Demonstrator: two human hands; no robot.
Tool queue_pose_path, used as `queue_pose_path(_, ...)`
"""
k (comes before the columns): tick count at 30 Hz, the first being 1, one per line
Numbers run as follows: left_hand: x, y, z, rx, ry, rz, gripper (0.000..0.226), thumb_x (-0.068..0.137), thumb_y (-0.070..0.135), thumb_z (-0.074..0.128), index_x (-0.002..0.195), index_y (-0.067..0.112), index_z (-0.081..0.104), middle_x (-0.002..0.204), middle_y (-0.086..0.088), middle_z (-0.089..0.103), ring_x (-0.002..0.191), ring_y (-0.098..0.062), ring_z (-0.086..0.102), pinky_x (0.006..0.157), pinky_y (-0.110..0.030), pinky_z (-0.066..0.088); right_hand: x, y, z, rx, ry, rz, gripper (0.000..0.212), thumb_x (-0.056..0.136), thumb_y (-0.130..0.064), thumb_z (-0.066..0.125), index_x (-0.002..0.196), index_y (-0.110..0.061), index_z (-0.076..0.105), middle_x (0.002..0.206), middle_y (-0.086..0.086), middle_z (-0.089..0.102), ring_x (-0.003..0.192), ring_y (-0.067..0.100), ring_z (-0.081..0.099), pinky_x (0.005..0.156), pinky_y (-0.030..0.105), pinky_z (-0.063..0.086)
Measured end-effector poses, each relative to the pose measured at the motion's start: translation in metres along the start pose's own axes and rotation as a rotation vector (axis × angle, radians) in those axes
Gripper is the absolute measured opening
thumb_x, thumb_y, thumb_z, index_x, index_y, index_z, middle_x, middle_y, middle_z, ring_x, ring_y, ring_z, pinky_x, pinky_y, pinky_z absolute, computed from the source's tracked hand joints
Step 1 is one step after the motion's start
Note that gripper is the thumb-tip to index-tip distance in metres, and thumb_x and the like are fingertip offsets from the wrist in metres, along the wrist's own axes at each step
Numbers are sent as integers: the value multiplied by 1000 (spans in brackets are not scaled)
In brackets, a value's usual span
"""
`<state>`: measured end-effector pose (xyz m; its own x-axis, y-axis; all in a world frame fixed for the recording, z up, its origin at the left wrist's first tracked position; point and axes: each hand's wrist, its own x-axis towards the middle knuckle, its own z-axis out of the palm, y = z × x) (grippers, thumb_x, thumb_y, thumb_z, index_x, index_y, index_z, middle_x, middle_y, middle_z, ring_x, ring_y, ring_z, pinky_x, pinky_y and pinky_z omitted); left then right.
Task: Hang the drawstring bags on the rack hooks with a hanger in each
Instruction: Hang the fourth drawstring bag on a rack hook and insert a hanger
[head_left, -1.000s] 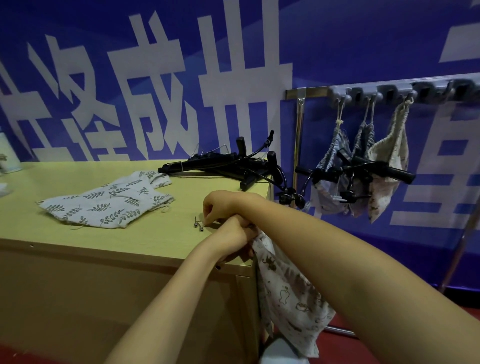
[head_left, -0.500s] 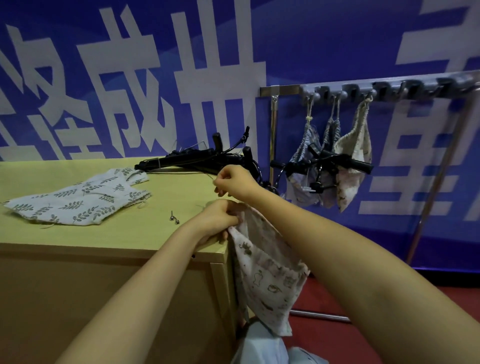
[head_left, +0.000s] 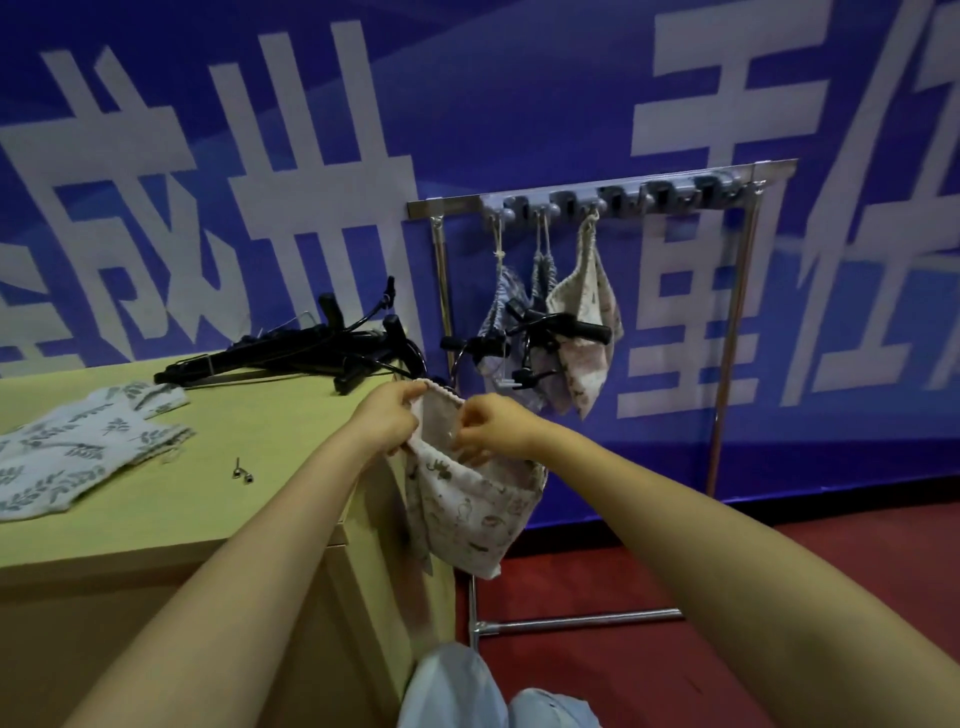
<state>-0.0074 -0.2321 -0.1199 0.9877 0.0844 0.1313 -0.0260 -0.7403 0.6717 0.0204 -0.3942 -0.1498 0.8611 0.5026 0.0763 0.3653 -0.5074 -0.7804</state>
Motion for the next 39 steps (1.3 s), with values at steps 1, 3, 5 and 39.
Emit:
queue_pose_path(1, 1, -1, 0, 25, -7, 8, 60, 84, -10, 39, 137, 16, 48, 115, -10, 62, 87, -34, 64, 66, -42, 53, 0, 6, -1, -225, -22, -4, 20, 88, -11, 57, 82, 8, 59, 84, 24, 67, 80, 35, 69, 71, 42, 57)
queue_pose_path(3, 1, -4, -2, 113, -18, 32, 59, 85, -9, 40, 138, 15, 47, 135, -8, 55, 115, -31, 57, 92, -41, 51, 2, 13, -6, -486, -21, 0, 19, 87, -14, 58, 85, 4, 62, 91, 21, 66, 88, 38, 64, 75, 45, 52)
queue_pose_path(5, -3, -9, -5, 191, -16, 46, 58, 86, -8, 41, 139, 14, 45, 143, -6, 48, 129, -26, 47, 105, -35, 43, 4, 16, -9, -544, -13, -21, 17, 89, -18, 59, 96, -3, 66, 103, 15, 68, 93, 32, 64, 81, 45, 52)
queue_pose_path(39, 60, -61, -103, -274, -62, -168, 60, 85, -11, 44, 136, 20, 47, 99, -16, 60, 43, -12, 37, 34, -20, 30, 256, -98, 36, -101, 171, -69, 70, 89, -24, 65, 146, -8, 28, 143, 15, 45, 126, 33, 49, 101, 42, 44)
